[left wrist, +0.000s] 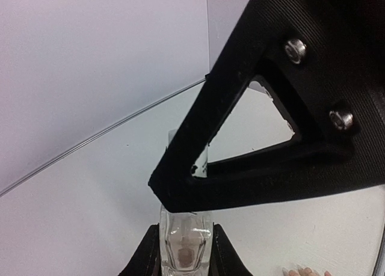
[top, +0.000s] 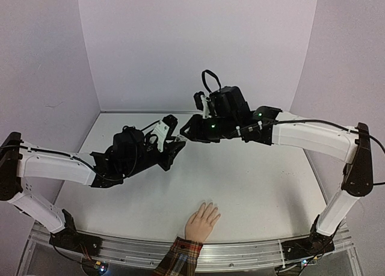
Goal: Paint the nails
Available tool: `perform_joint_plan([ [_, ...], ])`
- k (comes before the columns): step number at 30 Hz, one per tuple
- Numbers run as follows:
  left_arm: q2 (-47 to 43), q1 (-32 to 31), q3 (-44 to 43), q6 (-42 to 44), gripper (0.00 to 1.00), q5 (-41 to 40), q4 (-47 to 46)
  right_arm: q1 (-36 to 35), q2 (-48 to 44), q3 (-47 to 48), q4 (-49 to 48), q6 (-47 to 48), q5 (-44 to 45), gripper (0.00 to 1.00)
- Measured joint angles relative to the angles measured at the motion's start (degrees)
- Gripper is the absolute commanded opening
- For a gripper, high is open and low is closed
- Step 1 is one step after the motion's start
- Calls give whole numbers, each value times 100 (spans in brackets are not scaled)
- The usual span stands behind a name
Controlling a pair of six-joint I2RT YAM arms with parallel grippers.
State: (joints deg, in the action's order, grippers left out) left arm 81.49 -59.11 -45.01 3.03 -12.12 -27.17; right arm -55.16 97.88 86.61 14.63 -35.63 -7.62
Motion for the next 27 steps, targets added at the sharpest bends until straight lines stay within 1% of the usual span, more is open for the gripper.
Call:
perform_joint_plan([
  [4, -26, 19, 5, -37, 0, 165, 122, 20, 11, -21, 69, 382, -45, 0],
  [6, -148, 82, 77, -111, 0, 584, 197, 32, -127, -232, -40, 871, -285, 0],
  [7, -244, 128, 144, -182, 0, 929, 218, 52, -272, -427, -132, 1180, -558, 0],
  [10, -583, 413, 365, -637, 0, 2704, 114, 152, -815, -999, -314, 2093, -1752, 0],
  [13, -643, 812, 426, -1380, 0, 4840, -440, 224, -1210, -1239, -452, 2957, -3006, 0],
  [15, -643, 954, 395, -1741, 0, 5743, -668, 221, -1261, -1210, -487, 3365, -3543, 2],
  [16, -643, 988, 381, -1837, 0, 5992, -685, 211, -1261, -1204, -497, 3530, -3704, 18],
  [17, -643, 1000, 378, -1851, 0, 6099, -663, 207, -1261, -1213, -497, 3634, -3753, 39],
  [18, -645, 1005, 378, -1840, 0, 6144, -626, 204, -1263, -1229, -497, 3724, -3759, 50],
  [20, -688, 1011, 378, -1685, 0, 5860, -466, 191, -1321, -1312, -420, 3680, -3534, 64],
  [22, -785, 1036, 378, -1500, 0, 5260, -274, 181, -1426, -1390, -293, 3486, -2995, 71],
  [24, -885, 991, 368, -1246, 0, 4376, -61, 177, -1508, -1408, -227, 3129, -2383, 71],
  [27, -895, 653, 274, -873, 0, 2980, 200, 177, -1577, -1384, -213, 2506, -1577, 68],
])
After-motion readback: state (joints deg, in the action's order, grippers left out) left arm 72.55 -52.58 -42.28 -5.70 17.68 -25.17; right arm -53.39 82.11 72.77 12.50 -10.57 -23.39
